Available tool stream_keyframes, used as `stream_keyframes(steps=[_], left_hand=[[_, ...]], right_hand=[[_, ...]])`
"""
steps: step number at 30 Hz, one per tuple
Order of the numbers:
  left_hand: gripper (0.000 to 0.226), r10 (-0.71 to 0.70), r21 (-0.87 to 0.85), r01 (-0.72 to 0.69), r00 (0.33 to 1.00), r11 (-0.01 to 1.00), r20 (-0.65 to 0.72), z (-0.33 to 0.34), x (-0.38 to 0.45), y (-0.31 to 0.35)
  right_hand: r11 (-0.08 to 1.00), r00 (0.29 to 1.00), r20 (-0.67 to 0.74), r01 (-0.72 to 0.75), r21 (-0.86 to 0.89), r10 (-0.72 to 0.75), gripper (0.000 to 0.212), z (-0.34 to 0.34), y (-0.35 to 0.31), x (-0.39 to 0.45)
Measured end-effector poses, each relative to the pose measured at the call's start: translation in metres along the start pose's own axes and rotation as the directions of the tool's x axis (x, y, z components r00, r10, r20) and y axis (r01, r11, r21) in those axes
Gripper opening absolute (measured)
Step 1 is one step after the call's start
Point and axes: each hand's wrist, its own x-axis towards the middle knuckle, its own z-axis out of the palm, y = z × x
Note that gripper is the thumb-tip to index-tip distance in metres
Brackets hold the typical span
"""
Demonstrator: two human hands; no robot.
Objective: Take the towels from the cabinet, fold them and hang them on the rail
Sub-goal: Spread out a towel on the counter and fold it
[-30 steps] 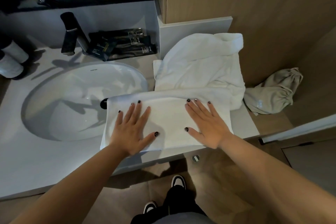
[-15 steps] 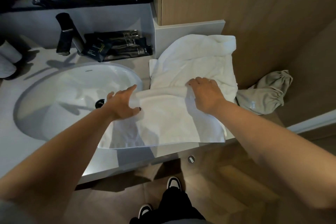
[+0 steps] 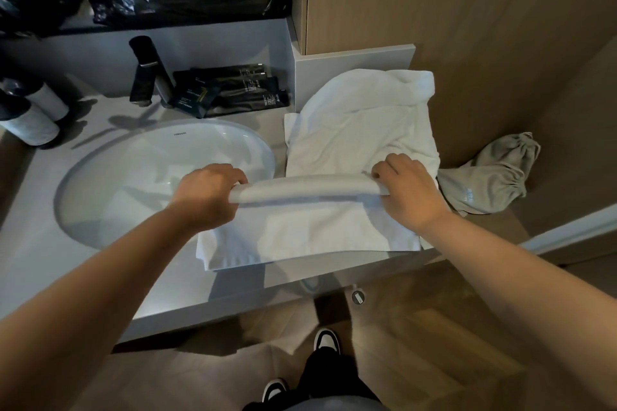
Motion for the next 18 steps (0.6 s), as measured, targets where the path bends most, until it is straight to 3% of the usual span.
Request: stream_keyframes(steps=[2,4,7,10,12,14,16,18], left_hand=[[0.031,0.171,0.037,-0.167,0.970,0.985,-0.174,0.007,-0.018,-0.003],[0.042,0.300,0.126,-0.276,0.921,0.953,-0.249,0.019,-0.038,-0.006],[0.059,0.353,0.189,-0.318,0.916,0.929,-0.191,0.038,-0.065,-0.002],[0.061,0.320,0.189,-0.286,0.930,0.940,-0.183,0.050,-0.072,-0.004],[0.046,0.210,0.040,-0.207,0.939,0.978,-0.272,0.055,-0.070,-0.013],[0.029,-0.009,-0.266,-0.084,0.943,0.960,-0.333,0.055,-0.070,-0.022],[0.028,-0.314,-0.594,0.142,0.929,0.792,-0.197,0.049,-0.071,-0.027],[0.037,-0.487,-0.744,0.336,0.873,0.578,0.015,0.044,-0.072,-0.027]], right_hand=[[0.998,0.997,-0.072,0.038,-0.044,-0.041,0.034,-0.003,-0.006,-0.014],[0.990,0.989,-0.092,0.108,-0.090,-0.116,0.037,0.004,-0.007,-0.032],[0.971,0.985,-0.008,0.166,-0.172,-0.170,0.049,0.021,-0.001,-0.059],[0.977,0.995,0.072,0.084,-0.195,-0.071,0.060,0.026,-0.001,-0.071],[0.992,0.997,0.060,-0.037,-0.118,0.044,0.058,0.025,-0.001,-0.073],[0.983,0.983,0.030,-0.182,0.002,0.182,0.046,0.021,0.003,-0.072],[0.955,0.959,0.045,-0.283,0.087,0.280,0.036,0.018,0.012,-0.072],[0.937,0.945,0.053,-0.326,0.122,0.322,0.032,0.016,0.021,-0.074]])
